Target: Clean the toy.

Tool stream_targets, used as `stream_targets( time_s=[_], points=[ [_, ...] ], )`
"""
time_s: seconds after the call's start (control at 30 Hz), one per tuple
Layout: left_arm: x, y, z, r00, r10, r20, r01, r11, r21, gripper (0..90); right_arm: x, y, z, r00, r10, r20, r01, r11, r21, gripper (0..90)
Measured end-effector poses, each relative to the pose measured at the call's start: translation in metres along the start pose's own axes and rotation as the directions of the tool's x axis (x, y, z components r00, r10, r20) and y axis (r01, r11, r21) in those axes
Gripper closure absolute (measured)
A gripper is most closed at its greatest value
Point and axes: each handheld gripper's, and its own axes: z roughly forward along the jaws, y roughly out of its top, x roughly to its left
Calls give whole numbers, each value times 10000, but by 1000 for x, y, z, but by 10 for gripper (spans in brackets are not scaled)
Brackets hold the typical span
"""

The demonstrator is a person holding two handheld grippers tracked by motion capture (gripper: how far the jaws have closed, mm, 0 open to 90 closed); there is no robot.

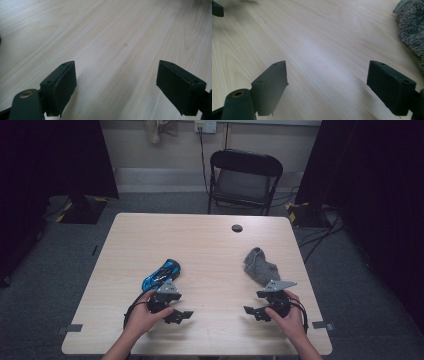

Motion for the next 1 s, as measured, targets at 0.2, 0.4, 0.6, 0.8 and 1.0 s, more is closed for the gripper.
stream_targets(
  time_s=[0.2,0.4,0.6,0.8,1.0],
  points=[
    [-5,-3,7,9999,166,46,-167,9998,132,161,6,-4,5,9999,-87,-84,88,9999,118,162],
    [-10,-6,13,9967,806,-111,-806,9967,-6,155,11,-9,11,9993,-376,33,375,9987,353,157],
    [-13,-10,17,9760,2161,-252,-2163,9763,-35,139,13,-14,12,9976,-673,132,672,9977,68,156],
    [-15,-9,19,9763,2141,-302,-2141,9768,43,102,18,-17,12,9911,-1263,419,1260,9920,106,155],
    [-15,-9,19,9766,2127,-301,-2127,9771,38,100,19,-17,13,9884,-1439,478,1434,9896,147,147]
  ],
)
